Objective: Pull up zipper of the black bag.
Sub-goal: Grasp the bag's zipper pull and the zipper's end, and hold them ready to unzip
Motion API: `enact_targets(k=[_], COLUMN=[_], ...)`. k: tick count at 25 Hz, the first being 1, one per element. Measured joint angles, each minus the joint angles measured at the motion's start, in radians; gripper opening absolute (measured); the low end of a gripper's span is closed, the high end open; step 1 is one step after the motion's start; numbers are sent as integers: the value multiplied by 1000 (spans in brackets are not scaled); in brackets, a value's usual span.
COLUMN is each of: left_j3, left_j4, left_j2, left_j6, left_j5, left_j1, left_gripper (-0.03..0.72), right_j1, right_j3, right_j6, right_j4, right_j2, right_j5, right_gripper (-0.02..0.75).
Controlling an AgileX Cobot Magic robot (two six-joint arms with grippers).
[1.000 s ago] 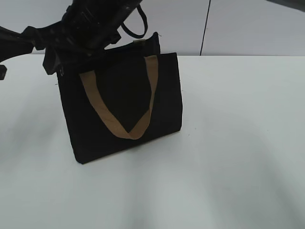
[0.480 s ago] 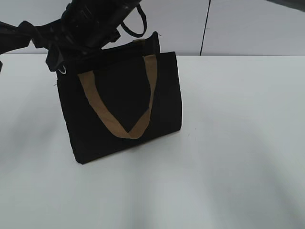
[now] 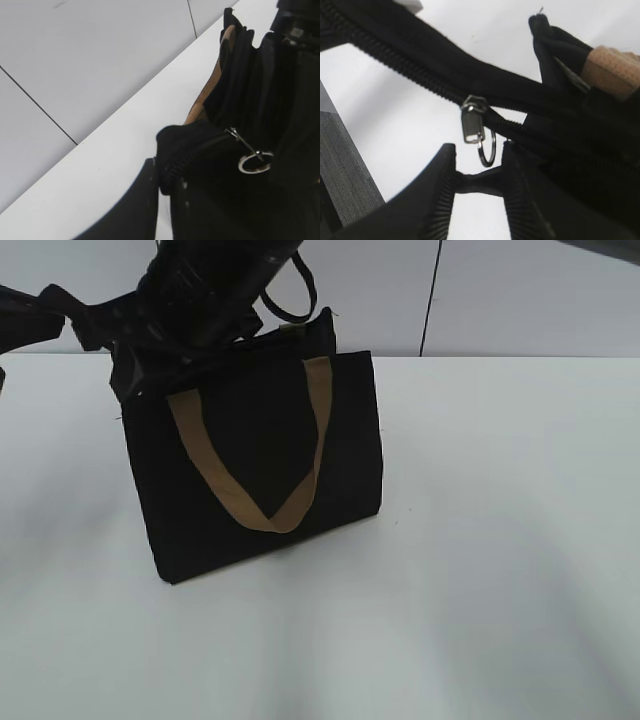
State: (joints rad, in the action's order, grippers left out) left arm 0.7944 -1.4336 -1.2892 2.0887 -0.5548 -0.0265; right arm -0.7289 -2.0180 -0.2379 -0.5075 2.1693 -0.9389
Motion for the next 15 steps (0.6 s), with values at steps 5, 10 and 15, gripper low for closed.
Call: enact_targets(k=[5, 10, 15], left_j3=[0, 0, 0], left_j4=[0, 0, 0], left_j2=[0, 0, 0], left_j6=[0, -1, -1], left_j5=[0, 0, 0], left_j1=[0, 0, 0], left_gripper=[27, 27, 27], right_j1=[0, 0, 0], right_j3=[0, 0, 0], right_j6=[2, 2, 2], right_j4=[3, 3, 3], right_j2=[10, 18, 31], right_j5=[11, 46, 64], right_gripper=[239, 239, 207])
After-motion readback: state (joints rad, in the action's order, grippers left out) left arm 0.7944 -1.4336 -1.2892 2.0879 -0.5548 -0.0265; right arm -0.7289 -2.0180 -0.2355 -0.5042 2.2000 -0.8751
